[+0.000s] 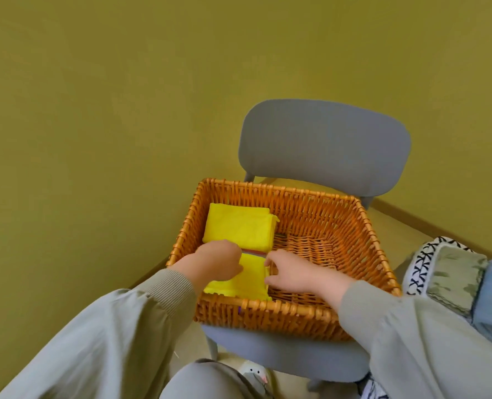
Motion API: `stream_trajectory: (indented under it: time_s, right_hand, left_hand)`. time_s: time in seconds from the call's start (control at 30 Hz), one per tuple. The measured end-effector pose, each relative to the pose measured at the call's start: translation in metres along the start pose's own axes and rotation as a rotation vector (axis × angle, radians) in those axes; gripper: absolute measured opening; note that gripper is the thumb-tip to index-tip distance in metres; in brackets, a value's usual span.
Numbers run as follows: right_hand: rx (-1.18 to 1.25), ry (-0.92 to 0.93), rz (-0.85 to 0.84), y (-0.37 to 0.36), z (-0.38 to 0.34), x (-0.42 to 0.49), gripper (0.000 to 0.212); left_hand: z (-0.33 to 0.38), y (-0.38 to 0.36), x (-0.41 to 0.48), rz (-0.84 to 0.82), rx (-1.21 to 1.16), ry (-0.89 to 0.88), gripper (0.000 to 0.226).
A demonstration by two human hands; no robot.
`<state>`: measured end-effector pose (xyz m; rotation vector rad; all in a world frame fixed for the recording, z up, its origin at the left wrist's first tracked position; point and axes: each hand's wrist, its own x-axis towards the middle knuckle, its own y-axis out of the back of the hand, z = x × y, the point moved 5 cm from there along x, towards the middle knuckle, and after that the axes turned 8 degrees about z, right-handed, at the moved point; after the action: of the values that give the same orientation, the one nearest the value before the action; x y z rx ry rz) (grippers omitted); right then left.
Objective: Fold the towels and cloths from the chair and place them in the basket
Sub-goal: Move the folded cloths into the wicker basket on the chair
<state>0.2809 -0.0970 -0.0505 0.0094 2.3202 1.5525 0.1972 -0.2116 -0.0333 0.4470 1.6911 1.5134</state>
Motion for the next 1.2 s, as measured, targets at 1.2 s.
stream_trajectory:
  time_s: [1.2]
  right_hand:
    - [0.778,-1.248,0.726,0.041,0.314,-0.158,0.069]
  left_hand:
    - [0.283,-0.005,0.025,0.07,-0.472,-0.209,0.057]
